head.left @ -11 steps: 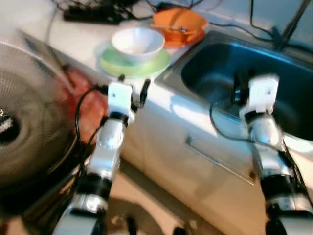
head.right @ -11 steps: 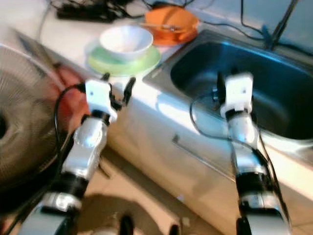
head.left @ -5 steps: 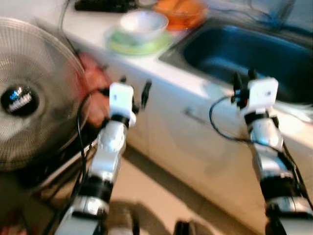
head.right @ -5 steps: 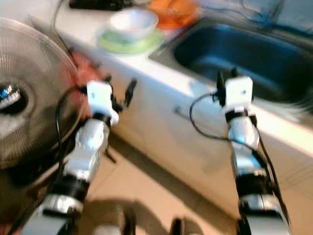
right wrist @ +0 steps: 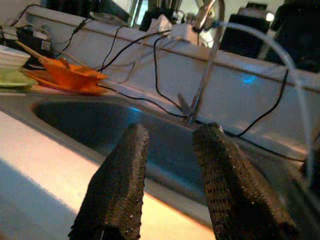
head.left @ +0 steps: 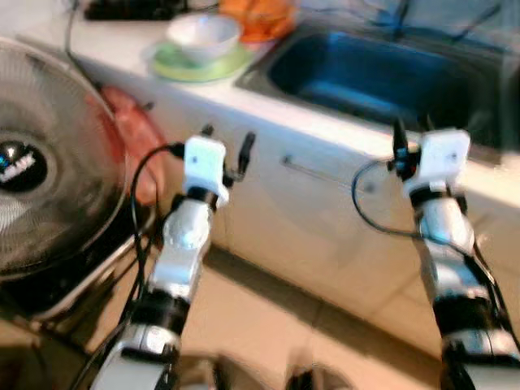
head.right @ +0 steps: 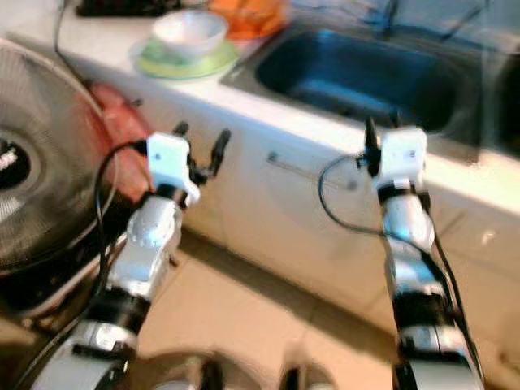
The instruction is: Kitchen organization
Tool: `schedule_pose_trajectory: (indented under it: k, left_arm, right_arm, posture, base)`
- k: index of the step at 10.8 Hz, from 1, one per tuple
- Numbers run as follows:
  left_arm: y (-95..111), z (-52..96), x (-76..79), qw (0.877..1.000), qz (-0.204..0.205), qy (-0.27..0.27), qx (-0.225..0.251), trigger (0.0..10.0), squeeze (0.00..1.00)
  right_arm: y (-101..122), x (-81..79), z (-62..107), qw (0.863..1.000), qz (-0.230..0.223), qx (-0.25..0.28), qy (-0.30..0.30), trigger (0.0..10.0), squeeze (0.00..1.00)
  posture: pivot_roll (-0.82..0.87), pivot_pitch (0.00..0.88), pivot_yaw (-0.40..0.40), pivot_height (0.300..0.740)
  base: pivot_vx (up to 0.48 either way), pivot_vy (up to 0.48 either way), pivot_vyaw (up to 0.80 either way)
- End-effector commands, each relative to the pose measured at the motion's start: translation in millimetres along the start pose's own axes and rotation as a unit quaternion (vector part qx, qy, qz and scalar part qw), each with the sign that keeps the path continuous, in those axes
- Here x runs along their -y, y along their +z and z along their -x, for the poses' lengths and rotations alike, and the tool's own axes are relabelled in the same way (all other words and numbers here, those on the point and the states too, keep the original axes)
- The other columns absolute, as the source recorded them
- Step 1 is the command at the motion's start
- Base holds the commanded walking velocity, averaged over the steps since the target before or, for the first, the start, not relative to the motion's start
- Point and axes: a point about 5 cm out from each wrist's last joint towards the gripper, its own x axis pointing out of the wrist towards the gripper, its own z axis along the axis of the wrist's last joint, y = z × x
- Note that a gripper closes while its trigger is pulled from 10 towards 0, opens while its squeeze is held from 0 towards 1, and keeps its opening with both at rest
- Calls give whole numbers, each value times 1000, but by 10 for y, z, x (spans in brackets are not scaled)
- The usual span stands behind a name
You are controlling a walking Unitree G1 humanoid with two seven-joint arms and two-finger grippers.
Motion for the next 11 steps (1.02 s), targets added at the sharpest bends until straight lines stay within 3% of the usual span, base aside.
schedule_pose_trajectory:
  k: [1,4,6,8,10,11]
  left_arm:
    - [2,-1,-15,1000,1,2,-1,10000,0]
    - [-1,8,-10,1000,2,0,-1,10000,0]
    - [3,1,-4,1000,3,-1,0,10000,0]
    - [-4,2,0,1000,7,0,-2,10000,0]
    - [3,-2,-11,1000,7,2,0,10000,0]
    - [8,-6,-22,1000,6,4,1,10000,0]
  right_arm:
    - [34,-10,-23,1000,0,6,5,10000,0]
    - [19,-51,-5,1000,-1,4,10,10000,0]
    - [9,-57,1,1000,-3,1,11,10000,0]
    - [5,-138,14,1000,-11,0,19,10000,0]
    - [0,-189,26,1000,-16,-1,24,10000,0]
    - [-4,-178,23,1000,-15,-3,23,10000,0]
  posture:
    - [-43,118,19,740]
    - [-47,115,20,740]
    - [-48,118,18,740]
    - [-50,126,14,740]
    - [-49,129,17,740]
    - [-49,130,15,740]
  base:
    - [0,0,0]
    - [-266,0,0]
    - [0,0,0]
    - [-480,0,0]
    - [0,0,0]
    - [-480,0,0]
